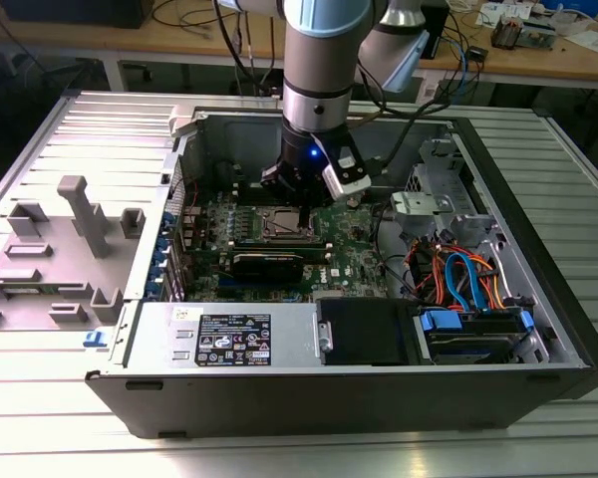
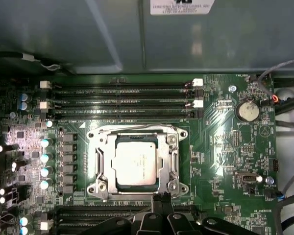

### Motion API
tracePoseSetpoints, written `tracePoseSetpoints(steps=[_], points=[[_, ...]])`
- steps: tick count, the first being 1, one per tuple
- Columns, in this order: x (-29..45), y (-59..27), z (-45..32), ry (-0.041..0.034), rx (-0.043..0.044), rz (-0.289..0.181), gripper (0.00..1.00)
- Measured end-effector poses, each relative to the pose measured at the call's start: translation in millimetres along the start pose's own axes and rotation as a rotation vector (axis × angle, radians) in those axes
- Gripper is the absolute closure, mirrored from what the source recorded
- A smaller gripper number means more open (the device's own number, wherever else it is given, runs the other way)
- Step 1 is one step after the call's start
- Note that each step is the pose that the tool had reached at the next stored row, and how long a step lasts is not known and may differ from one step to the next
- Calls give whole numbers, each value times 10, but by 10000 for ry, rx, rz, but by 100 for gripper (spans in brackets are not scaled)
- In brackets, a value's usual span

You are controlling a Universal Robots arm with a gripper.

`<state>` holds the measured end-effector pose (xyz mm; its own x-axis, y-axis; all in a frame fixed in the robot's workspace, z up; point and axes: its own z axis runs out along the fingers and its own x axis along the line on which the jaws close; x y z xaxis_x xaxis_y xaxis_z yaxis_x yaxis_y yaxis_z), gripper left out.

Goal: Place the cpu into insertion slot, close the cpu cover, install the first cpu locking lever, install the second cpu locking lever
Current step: 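Install the second cpu locking lever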

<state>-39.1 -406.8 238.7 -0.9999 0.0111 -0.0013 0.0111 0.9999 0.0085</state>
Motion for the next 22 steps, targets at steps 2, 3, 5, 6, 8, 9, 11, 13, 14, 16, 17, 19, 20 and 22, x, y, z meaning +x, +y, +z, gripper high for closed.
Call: tracePoseSetpoints(steps=[2, 3, 5, 6, 8, 9, 11, 13, 14, 16, 17, 19, 20, 22], points=[[0, -24, -1, 18, 1, 0, 89], [0, -33, 0, 26, 0, 1, 89], [0, -46, -1, 49, -9, 1, 89], [2, -52, 0, 70, -20, 1, 89], [11, -63, 0, 101, -23, 2, 89], [18, -69, -1, 110, -23, 0, 89], [34, -78, -1, 123, -23, -8, 89], [56, -90, -1, 134, -22, -22, 89], [66, -98, -1, 155, -22, -38, 89], [79, -124, -1, 182, -22, -52, 89], [84, -128, -1, 190, -21, -56, 89], [96, -130, -1, 211, -22, -68, 89], [104, -131, -1, 223, -22, -76, 89], [116, -132, -1, 249, -21, -90, 89]])
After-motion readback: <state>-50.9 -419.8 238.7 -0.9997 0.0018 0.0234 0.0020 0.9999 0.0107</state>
